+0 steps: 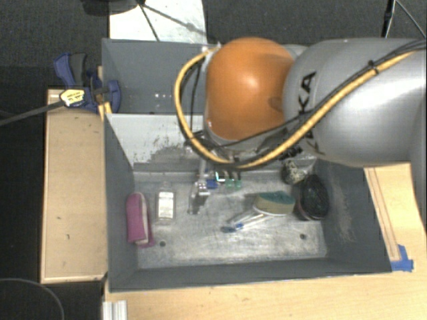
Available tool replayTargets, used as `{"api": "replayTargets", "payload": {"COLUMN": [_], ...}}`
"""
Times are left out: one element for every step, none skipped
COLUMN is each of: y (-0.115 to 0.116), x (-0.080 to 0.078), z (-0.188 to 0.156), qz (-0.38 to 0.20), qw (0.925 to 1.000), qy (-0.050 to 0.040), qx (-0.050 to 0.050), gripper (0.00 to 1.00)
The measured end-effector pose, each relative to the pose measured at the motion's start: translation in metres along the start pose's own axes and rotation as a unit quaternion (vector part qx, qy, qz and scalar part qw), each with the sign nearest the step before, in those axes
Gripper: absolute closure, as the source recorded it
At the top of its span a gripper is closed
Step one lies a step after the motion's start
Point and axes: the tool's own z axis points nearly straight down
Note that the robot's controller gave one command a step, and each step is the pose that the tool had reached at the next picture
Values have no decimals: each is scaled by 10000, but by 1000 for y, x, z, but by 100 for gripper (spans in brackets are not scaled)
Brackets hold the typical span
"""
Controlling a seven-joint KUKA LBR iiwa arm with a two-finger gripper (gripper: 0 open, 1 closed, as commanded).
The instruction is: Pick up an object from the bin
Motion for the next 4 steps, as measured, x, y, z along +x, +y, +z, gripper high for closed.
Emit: {"api": "replayTargets", "payload": {"y": [-128, -206, -241, -240], "x": [-4, -7, -6, -9], "z": [107, 129, 168, 164], "qz": [619, 67, 425, 436], "qw": [9981, 10000, 9991, 9990], "qy": [-4, -18, -56, -95], "qx": [20, 18, -11, -10], "gripper": [0, 0, 0, 100]}}
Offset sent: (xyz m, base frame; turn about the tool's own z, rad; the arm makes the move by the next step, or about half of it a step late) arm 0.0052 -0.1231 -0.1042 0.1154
